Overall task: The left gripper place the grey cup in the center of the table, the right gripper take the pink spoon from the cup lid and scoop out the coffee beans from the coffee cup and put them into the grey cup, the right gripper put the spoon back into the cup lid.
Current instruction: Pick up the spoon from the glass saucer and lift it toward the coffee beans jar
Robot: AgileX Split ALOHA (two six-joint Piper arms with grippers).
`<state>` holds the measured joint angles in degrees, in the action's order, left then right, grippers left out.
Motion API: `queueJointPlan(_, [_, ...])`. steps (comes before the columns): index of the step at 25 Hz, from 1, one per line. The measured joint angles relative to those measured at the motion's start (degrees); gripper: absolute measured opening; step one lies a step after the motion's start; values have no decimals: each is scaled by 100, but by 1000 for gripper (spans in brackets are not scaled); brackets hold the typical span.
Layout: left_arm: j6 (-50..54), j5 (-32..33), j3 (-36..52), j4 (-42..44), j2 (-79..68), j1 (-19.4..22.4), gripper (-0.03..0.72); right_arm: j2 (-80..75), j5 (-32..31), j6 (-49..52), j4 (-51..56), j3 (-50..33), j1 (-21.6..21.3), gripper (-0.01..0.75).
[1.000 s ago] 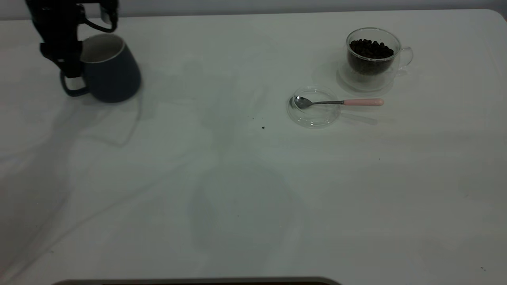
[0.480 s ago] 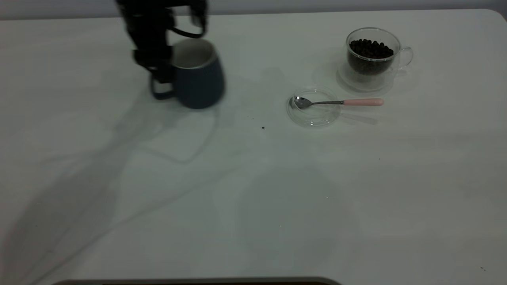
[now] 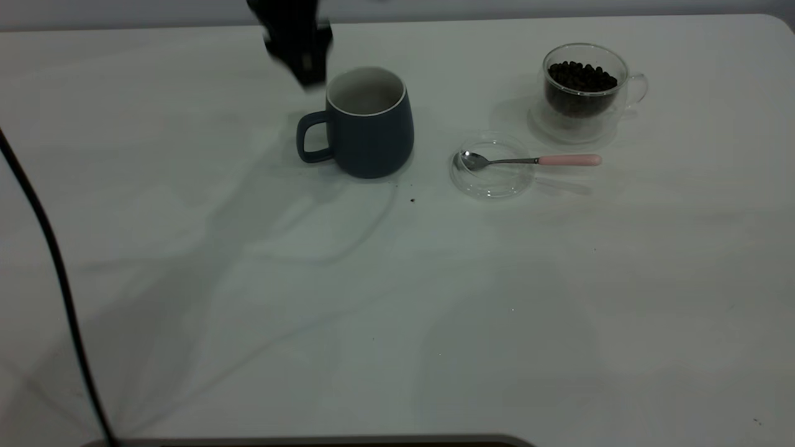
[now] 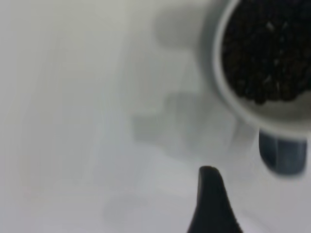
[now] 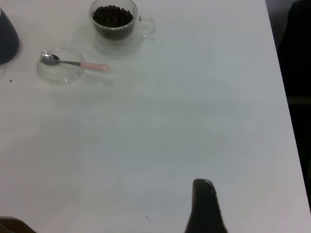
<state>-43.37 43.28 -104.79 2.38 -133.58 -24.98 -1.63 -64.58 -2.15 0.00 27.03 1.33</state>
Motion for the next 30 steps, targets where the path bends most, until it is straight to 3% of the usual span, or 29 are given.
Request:
queueJointPlan(10, [2892,2377,0,1446,2376,0,567,0,0,0,0,0,0,574])
queueJointPlan(14, [3701,2376,20,1593,3233,0,567,4,0,0,0,0,0,574])
queueJointPlan(19, [4094,2376,471,1187,4500,0,567,4,0,0,0,0,0,574])
queueJointPlan(30, [4337,2376,3720,954,8061,0,567,4,0,0,0,0,0,574])
